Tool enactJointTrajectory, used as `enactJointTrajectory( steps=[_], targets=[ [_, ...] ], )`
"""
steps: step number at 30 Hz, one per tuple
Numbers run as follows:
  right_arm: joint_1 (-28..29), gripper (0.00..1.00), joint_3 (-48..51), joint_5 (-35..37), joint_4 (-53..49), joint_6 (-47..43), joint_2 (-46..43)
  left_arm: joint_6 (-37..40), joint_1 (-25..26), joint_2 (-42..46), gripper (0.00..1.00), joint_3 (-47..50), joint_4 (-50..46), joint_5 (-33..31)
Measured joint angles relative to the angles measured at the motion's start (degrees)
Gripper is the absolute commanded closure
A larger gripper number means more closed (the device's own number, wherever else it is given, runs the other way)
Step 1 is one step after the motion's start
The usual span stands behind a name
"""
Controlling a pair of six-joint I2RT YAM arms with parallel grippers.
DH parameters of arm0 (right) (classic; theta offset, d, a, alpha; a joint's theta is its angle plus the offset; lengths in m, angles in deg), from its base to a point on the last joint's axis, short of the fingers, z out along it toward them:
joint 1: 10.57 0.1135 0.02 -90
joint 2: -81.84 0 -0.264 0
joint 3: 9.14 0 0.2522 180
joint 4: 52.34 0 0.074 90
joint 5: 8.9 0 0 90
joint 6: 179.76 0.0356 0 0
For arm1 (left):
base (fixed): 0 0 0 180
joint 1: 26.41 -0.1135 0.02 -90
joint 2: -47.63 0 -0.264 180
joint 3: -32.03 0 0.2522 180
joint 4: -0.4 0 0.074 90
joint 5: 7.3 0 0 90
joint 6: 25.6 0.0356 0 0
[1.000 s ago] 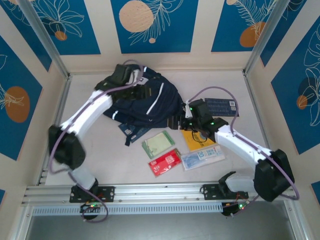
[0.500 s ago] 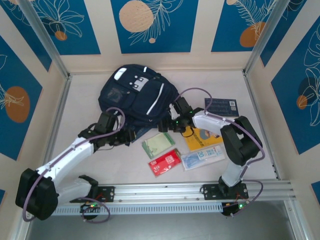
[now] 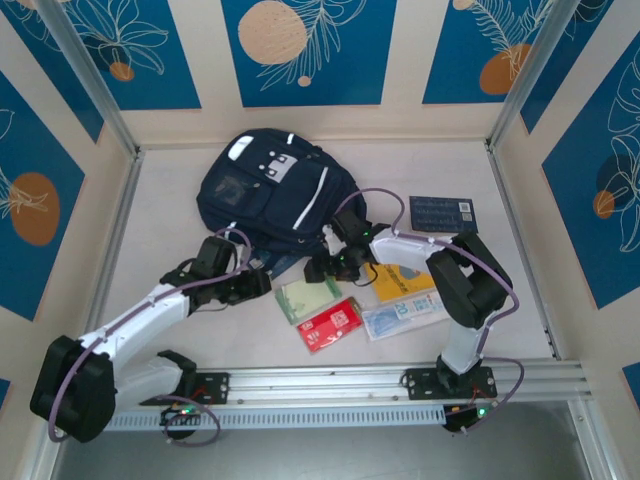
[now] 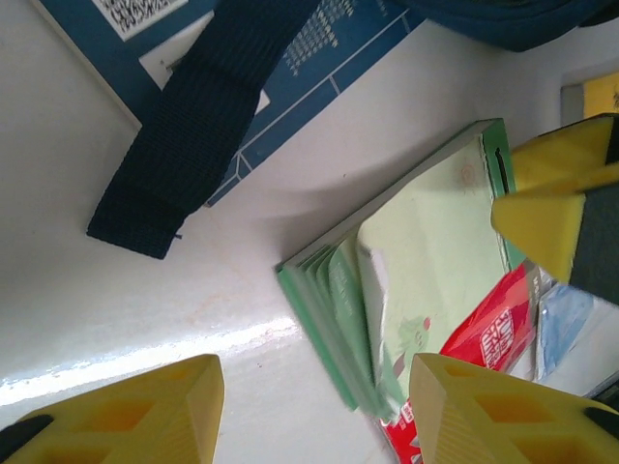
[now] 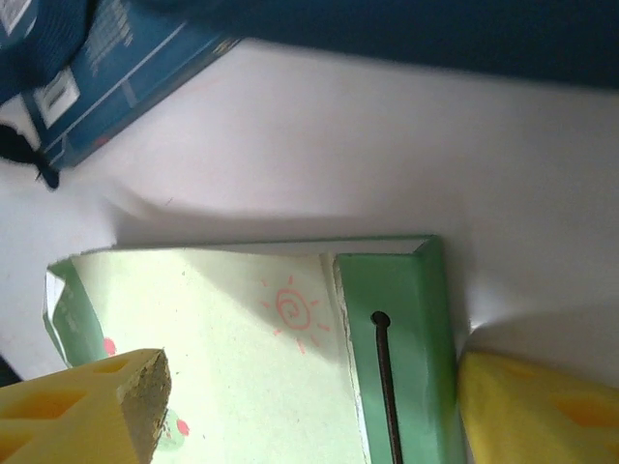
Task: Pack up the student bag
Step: Move the loose stationery from the bottom-center of the table, then open the student bag at the top-center of the table.
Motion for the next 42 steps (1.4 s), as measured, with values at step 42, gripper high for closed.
enactJointTrajectory(
  steps=[42],
  targets=[
    [-1.75,0.27,-2.21,-22.86,-3.87,0.61,2.67,-1.05,1.11,-14.91,0.56,-0.68,-0.42,4.70]
  ],
)
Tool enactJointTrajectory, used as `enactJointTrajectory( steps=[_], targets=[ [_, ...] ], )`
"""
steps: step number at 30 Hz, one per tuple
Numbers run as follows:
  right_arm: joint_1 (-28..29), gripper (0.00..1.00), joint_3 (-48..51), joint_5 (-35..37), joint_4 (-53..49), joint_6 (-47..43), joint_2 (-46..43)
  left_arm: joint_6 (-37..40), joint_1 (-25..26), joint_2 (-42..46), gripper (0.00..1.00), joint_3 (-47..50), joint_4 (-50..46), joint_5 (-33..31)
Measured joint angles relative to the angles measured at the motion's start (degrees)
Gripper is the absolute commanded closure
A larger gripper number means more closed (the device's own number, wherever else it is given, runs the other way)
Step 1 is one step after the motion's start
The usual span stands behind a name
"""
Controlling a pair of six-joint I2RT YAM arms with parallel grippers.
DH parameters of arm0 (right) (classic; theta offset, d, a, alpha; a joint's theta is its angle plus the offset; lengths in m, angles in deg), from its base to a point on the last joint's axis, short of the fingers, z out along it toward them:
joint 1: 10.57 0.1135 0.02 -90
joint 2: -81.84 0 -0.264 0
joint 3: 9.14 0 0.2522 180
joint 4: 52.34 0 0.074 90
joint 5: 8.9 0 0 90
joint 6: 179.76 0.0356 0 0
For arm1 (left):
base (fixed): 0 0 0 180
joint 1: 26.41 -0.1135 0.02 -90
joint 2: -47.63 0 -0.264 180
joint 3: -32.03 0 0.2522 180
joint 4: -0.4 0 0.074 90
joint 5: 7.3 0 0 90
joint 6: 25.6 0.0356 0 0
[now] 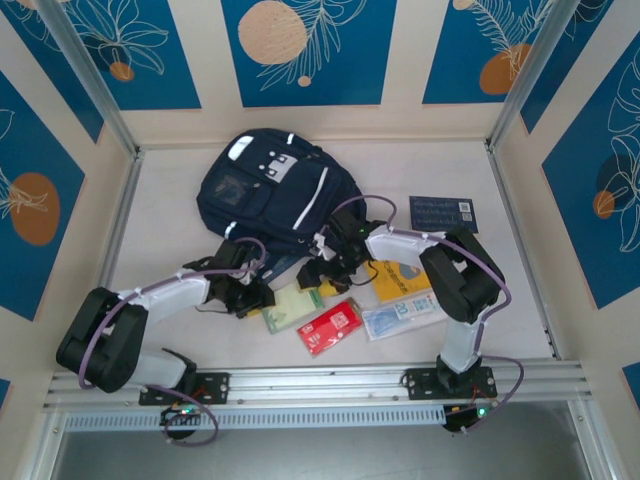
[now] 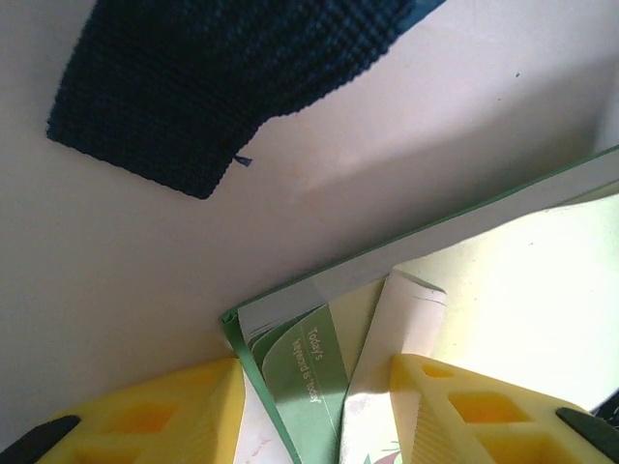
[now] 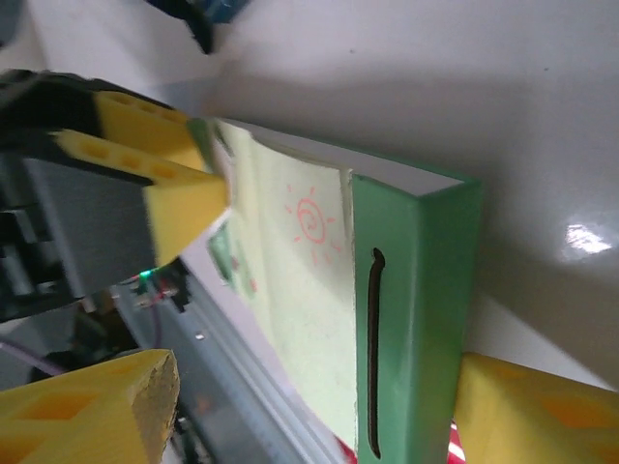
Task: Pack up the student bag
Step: Open the student bag at the top-center of the table.
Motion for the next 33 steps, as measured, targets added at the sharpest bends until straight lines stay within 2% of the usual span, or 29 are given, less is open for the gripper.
enactJointTrajectory(
  steps=[5,10,13,19,24,27,33],
  targets=[
    [-1.46,0.31,2.40,-6.73,5.92,4.37,-0.31,0.02,0.00,0.11,0.57,-0.04,0.04,0.15],
    [-1.46,0.43,3.26,-10.73,10.05,7.54,-0.15,0.15,0.09,0.13,0.57,-0.04,1.29,1.33],
    [-1.22,0.43,3.28,-12.52,12.33,8.94,0.74,0.15,0.09,0.17,0.57,-0.04,1.84,1.75],
    [0.07,0.48,3.19,-13.07,13.07,9.03,3.69,0.15,0.17,0.17,0.57,-0.04,2.03,1.88],
    [1.25,0.63,3.21,-11.69,12.07,9.03,6.12,0.15,0.20,1.05,0.56,-0.04,2.01,1.75],
    [1.16,0.78,3.30,-11.17,12.85,9.46,5.92,0.22,0.24,1.99,0.54,-0.20,1.33,1.20],
    [-2.03,0.86,6.54,-7.82,12.37,10.05,-1.20,1.66,0.26,8.96,0.46,-5.01,-5.62,-1.97]
  ],
)
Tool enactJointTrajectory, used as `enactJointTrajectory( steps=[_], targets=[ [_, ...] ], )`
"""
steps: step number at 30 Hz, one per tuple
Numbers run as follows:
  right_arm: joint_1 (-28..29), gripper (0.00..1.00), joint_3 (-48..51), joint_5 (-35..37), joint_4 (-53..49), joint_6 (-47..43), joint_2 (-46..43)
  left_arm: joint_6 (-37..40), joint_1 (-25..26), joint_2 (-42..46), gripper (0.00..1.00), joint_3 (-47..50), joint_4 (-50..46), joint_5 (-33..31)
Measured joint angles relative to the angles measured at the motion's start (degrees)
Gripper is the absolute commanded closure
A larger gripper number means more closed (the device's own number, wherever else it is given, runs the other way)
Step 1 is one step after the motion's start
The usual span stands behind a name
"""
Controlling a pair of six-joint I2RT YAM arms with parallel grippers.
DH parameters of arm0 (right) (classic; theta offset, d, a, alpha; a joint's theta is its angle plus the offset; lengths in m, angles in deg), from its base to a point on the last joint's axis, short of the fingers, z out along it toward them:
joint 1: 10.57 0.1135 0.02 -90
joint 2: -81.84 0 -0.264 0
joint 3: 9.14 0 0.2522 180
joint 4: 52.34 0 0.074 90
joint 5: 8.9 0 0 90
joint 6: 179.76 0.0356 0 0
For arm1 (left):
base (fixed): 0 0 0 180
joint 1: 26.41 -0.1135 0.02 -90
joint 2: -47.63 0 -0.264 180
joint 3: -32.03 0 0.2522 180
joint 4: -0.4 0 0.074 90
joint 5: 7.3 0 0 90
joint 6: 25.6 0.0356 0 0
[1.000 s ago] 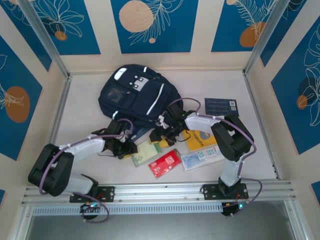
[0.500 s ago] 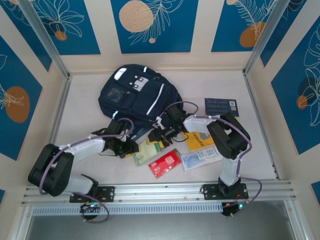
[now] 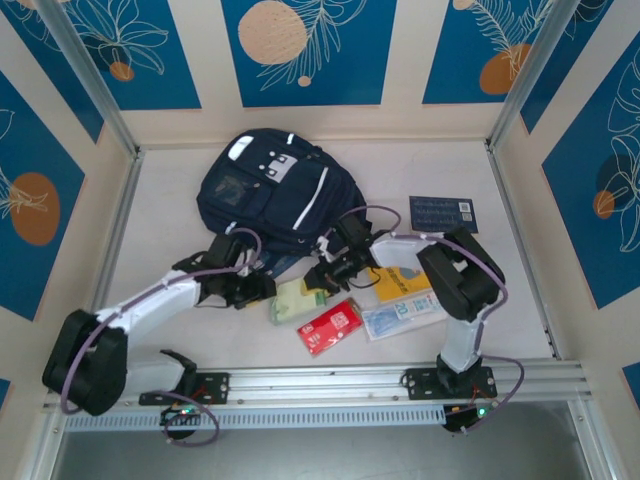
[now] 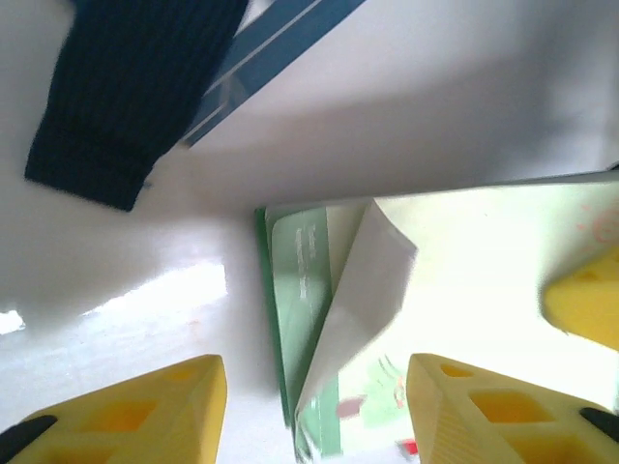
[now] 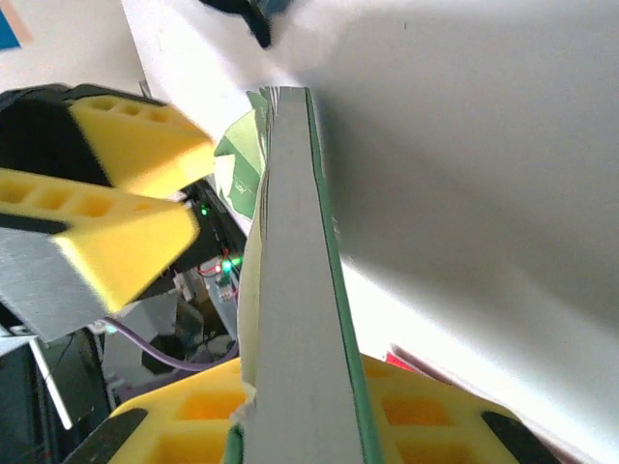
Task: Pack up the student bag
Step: Open the student bag at the top-center of the table.
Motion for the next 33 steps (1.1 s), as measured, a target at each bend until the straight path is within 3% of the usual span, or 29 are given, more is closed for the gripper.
enactJointTrajectory(
  steps=[4,7,16,20,26,33],
  targets=[
    [-3.23,0.89,1.68,4.44,-2.69,-0.42,-7.67,2.97,0.02,1.66,0.45,-8.85,-3.91,-2.54],
    [-5.25,0.89,3.54,8.24,-5.05,-0.85,-13.81,6.82,0.28,-1.79,0.44,-17.35,-7.17,-4.39],
    [-13.29,0.89,10.49,23.71,-11.78,-1.07,-34.49,17.59,3.17,-23.17,0.43,-48.43,-16.52,-12.00],
    [-13.35,0.89,11.26,29.57,-13.81,-2.12,-40.89,20.28,4.26,-34.29,0.43,-62.84,-19.96,-16.74],
    [-13.79,0.88,11.91,32.79,-15.30,-3.21,-44.26,24.13,5.14,-50.23,0.46,-80.46,-23.78,-21.03],
    [-15.87,0.88,15.34,33.59,-16.98,-3.82,-49.13,25.62,2.93,-62.45,0.50,-89.18,-23.87,-17.42]
  ],
)
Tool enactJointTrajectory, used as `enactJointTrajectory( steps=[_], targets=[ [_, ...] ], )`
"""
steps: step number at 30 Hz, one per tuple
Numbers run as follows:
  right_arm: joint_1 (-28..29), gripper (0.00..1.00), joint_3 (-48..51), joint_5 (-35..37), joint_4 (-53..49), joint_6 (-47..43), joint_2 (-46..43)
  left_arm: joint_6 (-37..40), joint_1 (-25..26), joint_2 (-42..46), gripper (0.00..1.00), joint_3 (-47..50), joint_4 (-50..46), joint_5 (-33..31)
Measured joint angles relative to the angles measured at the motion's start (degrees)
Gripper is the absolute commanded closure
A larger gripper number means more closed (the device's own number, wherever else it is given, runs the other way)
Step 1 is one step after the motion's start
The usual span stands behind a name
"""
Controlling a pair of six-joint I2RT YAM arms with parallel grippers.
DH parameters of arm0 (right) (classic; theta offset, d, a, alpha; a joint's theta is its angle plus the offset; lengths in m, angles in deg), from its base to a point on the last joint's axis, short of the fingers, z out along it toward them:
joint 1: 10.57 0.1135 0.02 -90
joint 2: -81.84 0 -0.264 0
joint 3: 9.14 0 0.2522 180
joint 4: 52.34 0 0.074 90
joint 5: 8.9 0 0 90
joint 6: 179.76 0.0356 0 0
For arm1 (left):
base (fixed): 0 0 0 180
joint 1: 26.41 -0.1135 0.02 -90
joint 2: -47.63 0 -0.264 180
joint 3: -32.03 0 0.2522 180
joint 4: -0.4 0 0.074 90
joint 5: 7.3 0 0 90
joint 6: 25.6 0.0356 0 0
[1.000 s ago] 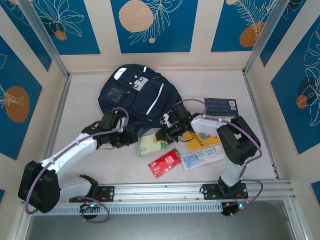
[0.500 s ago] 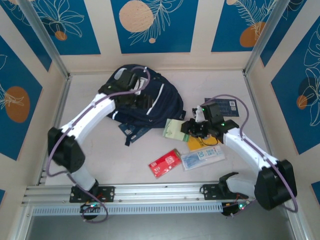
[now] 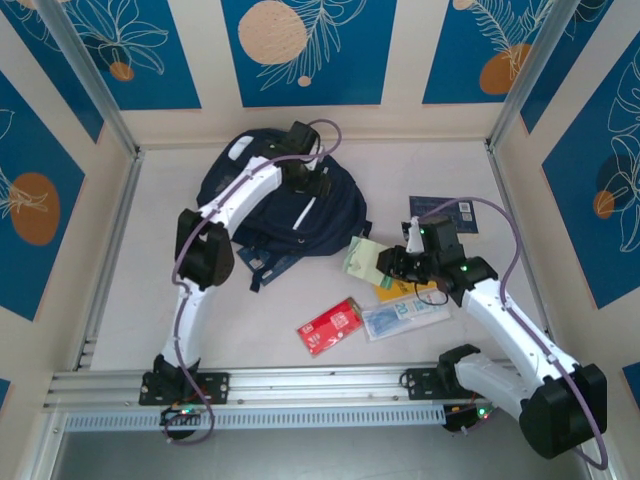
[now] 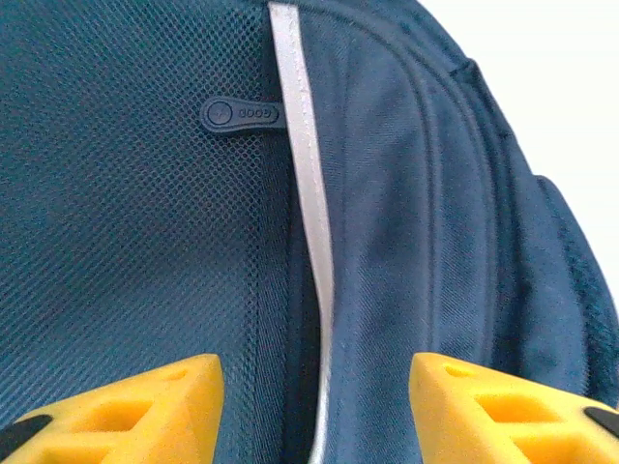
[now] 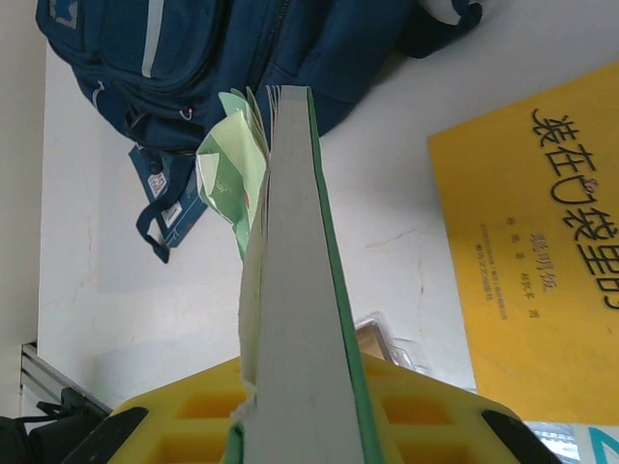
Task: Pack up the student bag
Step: Open the student bag at the top-center of the table.
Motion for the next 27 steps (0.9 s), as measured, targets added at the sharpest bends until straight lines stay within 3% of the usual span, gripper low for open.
enactJointTrajectory(
  steps=[5,9,18,27],
  targets=[
    [-1.95,0.88,0.72,-0.04,-1.46,-0.26,-2.73,-0.96,-2.51,-3.89,0.69,-0.33,0.39,6.32],
    [-3.21,0.88,0.72,-0.24,-1.55,-0.24,-3.37,-2.43,-3.02,-4.81,1.00,-0.33,0.85,10.54],
    [-3.72,0.88,-0.02,0.66,-3.19,0.07,-5.49,-5.60,-4.98,-3.23,1.00,-0.20,1.62,18.16],
    [-3.93,0.86,-0.15,0.28,-0.96,3.48,-6.21,-6.27,-8.02,12.09,1.00,3.78,0.48,18.67]
  ],
)
